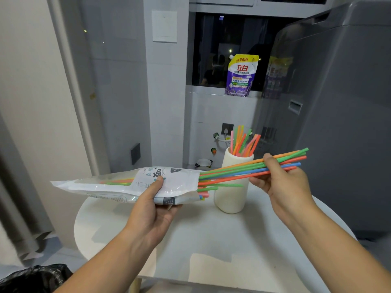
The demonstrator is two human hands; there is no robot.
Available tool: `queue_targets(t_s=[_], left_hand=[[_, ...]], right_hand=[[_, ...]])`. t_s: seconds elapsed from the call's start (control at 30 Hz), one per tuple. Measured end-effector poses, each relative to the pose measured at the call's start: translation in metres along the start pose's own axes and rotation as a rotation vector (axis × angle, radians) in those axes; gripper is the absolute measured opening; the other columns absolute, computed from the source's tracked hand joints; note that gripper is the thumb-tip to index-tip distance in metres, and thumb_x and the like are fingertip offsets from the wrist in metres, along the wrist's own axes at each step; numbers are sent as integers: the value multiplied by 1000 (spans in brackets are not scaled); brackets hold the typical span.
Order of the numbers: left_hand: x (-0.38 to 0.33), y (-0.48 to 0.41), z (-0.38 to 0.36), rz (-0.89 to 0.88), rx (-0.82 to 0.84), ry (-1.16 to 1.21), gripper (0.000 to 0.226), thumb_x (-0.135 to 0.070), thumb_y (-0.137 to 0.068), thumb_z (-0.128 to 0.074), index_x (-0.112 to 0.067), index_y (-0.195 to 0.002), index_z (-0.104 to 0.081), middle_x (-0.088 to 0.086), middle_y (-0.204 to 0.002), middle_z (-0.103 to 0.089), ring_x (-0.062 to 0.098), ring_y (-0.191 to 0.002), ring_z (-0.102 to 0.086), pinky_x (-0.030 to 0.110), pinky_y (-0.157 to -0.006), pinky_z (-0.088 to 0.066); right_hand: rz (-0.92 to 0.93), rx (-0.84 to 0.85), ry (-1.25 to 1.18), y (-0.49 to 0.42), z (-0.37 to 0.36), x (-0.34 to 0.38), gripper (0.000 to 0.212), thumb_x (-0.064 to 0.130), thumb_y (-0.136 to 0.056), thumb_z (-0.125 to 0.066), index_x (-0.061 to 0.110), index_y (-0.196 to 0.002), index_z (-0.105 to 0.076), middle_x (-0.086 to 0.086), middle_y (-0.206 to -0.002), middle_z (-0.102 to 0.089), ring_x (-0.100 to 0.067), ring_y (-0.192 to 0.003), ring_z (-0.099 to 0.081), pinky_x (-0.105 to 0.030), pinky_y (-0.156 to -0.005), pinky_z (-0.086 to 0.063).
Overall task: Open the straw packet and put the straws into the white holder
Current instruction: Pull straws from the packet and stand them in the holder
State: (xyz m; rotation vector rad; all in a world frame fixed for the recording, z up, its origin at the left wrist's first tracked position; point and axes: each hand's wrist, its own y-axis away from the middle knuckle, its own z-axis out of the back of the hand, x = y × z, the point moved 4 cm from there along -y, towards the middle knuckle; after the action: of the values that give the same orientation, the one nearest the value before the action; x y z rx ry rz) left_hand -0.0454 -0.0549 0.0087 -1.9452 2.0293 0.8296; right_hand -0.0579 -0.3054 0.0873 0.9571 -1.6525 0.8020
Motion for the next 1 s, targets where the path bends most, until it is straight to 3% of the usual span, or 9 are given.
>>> queue_targets(t_s=[0.2, 0.37, 0.47, 0.6, 0.8, 1.0], left_hand=[[-3, -1, 1, -6, 0, 9, 22, -11, -95, -65, -12, -117, -64, 9, -100, -81, 24, -92, -78, 54, -97, -54], [-4, -1, 1, -10, -4, 20, 19, -10, -96, -64, -12, -115, -64, 9, -98, -81, 24, -89, -78, 54, -95, -54], [-5, -1, 1, -14, -10, 24, 19, -10, -96, -64, -12, -115, -64, 9, -98, -81, 24, -90, -78, 54, -96, -54], [-6, -1, 2, -21, -14, 22, 20, -11, -95, -65, -13, -116, -64, 8, -100, -81, 24, -94, -78, 55, -97, -54], [-3, 2, 1, -15, -7, 2, 22, -12, -95, -65, -14, -117, -64, 8, -102, -81, 25, -101, -75, 53, -92, -56], [1, 2, -2, -6, 4, -29, 22, -12, -95, -65, -14, -117, -65, 8, -103, -81, 22, -90, -78, 51, -92, -56]], right_hand=[[4, -28, -7, -5, 8, 14, 17, 20, -96, -62, 7, -86, -65, -9, -80, -72, -17, -63, -75, -24, -52, -59], [61, -26, 4, -9, 16, 32, 18, 18, -97, -61, 8, -82, -62, -3, -67, -71, -14, -58, -73, -22, -50, -58], [63, -23, 24, -14, 25, 41, 17, 19, -97, -62, 8, -84, -61, -7, -80, -69, -15, -64, -74, -23, -53, -59], [90, -59, -10, -20, 40, 55, 16, 19, -97, -62, 10, -84, -60, -6, -82, -67, -14, -68, -72, -22, -53, -59], [268, -198, -52, -19, 52, 78, 16, 21, -97, -62, 15, -82, -59, -1, -81, -63, -11, -63, -72, -21, -58, -59], [421, -251, 102, -18, 49, 94, 21, 25, -96, -62, 19, -76, -60, 5, -71, -65, -12, -56, -72, -26, -60, -60]])
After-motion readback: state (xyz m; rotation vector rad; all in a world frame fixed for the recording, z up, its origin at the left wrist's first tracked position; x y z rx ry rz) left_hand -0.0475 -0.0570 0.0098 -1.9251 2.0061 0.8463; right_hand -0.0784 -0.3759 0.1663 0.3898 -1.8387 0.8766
